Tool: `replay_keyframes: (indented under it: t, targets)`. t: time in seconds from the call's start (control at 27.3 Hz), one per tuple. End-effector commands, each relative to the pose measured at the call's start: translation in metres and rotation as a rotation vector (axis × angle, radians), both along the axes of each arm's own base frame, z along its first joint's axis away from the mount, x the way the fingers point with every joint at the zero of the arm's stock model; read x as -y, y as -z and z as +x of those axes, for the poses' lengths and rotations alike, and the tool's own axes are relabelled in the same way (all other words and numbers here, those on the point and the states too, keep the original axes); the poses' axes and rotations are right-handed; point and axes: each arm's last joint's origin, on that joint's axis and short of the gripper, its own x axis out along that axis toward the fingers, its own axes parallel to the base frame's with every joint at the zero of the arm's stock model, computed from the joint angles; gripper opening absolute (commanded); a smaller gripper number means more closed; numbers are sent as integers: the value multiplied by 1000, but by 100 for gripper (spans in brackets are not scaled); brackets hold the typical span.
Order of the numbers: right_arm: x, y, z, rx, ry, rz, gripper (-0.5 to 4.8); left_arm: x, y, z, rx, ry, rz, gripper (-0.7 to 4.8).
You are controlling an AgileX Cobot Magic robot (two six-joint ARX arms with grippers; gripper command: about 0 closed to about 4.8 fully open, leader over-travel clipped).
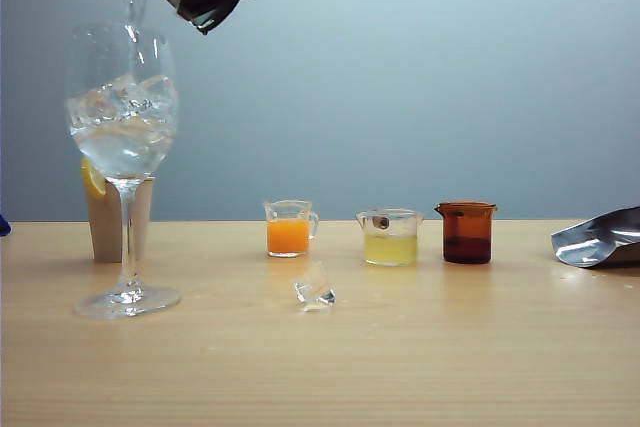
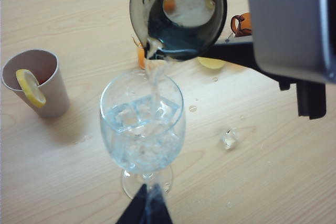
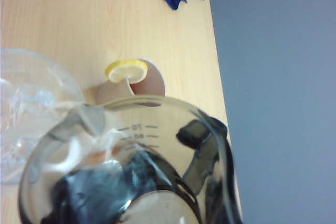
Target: Pick up the first measuring cup from the left, pour the coconut rum inside into the goblet, and finally put the measuring cup back in its original place.
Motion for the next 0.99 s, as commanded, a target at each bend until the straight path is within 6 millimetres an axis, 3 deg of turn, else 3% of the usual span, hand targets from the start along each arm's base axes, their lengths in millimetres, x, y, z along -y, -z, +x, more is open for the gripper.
replay_keyframes:
  t: [0.04, 0.99]
  targets:
    - [-4, -7, -3, 48, -17, 38, 7, 0, -2, -1, 10, 5, -8, -6]
    - [-9, -10, 2, 204, -51, 2, 7, -1, 0, -2, -8, 4, 4, -6]
